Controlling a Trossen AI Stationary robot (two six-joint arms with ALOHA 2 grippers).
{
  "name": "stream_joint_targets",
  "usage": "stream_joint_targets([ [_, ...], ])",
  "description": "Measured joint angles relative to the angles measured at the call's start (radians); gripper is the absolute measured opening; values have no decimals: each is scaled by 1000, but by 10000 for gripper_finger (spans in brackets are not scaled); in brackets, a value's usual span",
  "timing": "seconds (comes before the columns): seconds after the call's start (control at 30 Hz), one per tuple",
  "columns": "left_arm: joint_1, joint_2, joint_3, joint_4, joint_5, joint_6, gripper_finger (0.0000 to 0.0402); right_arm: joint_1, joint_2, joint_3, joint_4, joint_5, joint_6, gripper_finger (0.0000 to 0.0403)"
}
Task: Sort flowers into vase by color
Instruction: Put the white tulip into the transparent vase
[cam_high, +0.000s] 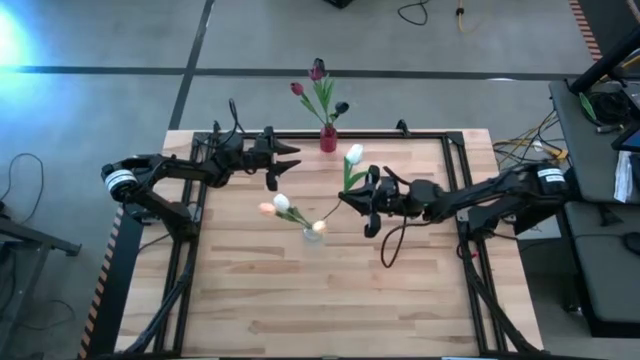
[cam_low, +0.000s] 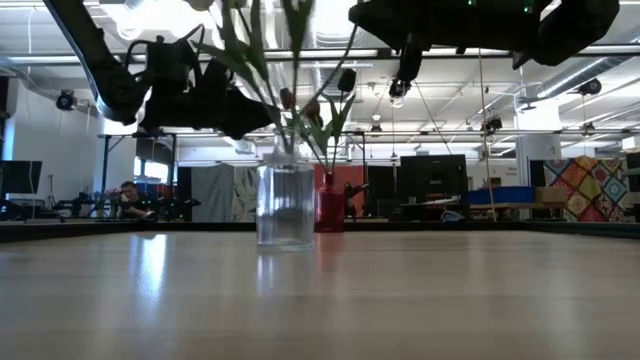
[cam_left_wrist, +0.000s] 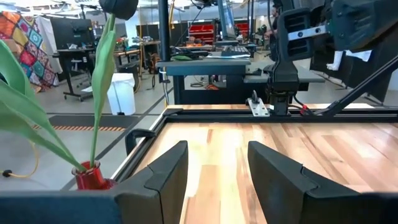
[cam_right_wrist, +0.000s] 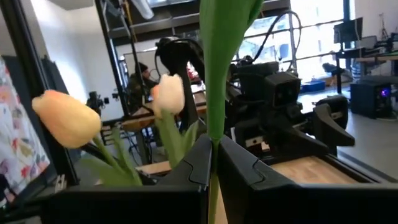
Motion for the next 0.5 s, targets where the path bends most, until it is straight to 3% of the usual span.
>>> stream_joint_targets([
  [0.5, 4, -1, -5, 28, 1, 0, 152, 7, 18, 161, -239, -26, -41, 13],
])
